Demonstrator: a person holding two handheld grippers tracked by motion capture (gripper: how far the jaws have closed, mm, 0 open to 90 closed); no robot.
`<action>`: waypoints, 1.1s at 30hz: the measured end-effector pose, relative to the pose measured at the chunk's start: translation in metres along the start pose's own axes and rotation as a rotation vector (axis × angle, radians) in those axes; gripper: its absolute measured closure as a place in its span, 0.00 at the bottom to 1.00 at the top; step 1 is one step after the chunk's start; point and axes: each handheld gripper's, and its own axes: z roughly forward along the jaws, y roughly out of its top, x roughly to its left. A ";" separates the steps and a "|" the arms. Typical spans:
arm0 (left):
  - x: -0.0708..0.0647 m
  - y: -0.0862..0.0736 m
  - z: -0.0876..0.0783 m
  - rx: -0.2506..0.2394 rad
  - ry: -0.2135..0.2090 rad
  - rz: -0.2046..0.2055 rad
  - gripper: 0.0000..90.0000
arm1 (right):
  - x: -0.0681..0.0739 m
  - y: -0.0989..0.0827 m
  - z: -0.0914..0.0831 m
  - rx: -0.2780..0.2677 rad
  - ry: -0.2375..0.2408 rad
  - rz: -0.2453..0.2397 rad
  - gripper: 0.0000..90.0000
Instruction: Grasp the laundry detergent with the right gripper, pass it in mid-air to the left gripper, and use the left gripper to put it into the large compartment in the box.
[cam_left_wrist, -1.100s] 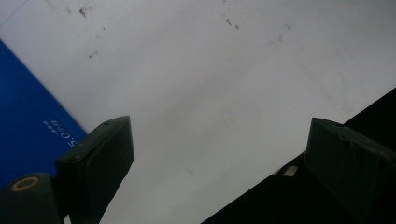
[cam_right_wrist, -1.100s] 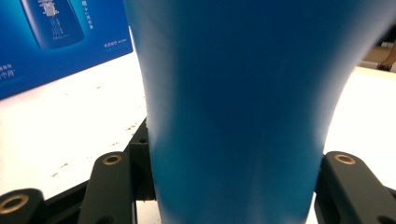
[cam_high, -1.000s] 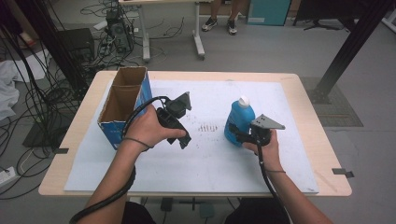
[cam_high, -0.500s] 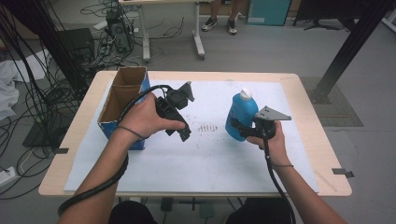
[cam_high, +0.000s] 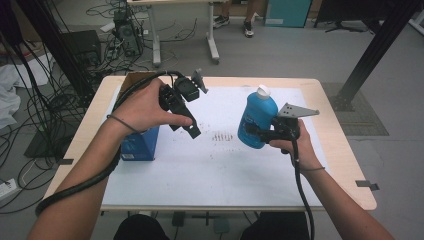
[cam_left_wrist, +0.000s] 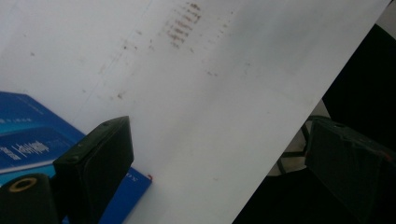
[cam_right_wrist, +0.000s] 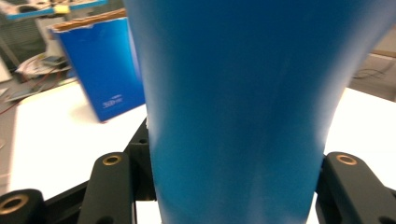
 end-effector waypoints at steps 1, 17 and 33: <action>-0.001 0.001 -0.002 -0.007 0.001 0.014 0.09 | 0.001 0.003 0.000 0.002 0.012 -0.003 0.49; -0.009 0.007 -0.020 -0.039 -0.034 0.176 0.09 | 0.014 0.028 -0.003 0.005 0.253 -0.054 0.49; -0.020 0.017 -0.024 -0.050 -0.097 0.249 0.10 | 0.029 0.040 -0.002 0.050 0.424 -0.164 0.49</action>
